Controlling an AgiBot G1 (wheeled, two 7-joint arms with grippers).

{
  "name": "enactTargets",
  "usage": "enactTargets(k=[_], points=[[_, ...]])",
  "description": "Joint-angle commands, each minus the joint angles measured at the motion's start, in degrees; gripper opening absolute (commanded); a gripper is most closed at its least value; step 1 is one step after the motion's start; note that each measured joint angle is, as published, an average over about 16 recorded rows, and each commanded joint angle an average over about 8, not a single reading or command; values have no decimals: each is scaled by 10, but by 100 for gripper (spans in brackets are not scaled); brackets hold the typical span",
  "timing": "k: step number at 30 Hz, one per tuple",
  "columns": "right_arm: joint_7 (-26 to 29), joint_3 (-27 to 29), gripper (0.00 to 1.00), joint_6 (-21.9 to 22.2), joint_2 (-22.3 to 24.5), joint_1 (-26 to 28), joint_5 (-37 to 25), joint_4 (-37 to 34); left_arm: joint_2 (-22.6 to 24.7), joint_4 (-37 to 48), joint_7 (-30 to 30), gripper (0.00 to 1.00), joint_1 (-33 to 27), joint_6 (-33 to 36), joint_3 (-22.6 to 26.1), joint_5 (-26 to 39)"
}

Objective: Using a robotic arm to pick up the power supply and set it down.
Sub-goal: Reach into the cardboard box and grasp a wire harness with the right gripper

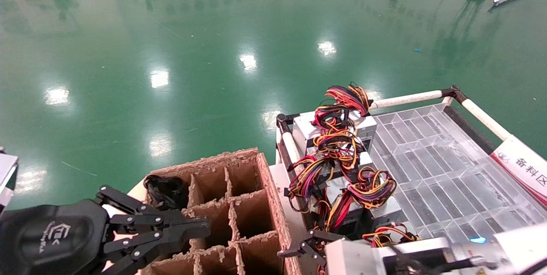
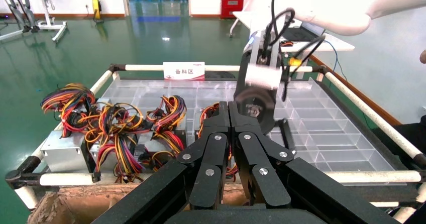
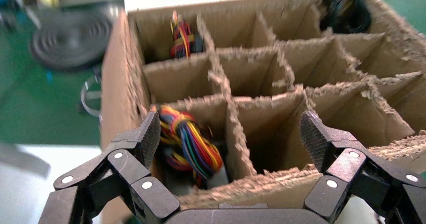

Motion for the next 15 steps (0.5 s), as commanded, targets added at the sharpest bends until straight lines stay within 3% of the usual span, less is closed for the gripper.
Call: enactTargets(k=[1,3,15], points=[[-8,-9,10,1,-9,13,-26,4,0,0,0,0,0,0,0,0],[-18,-15,0,-1,-18,22,-39,0,0,0,0,0,0,0,0,0],[-51,-42,0,-42,-53,59,-60,-47,0,0,0,0,0,0,0,0]])
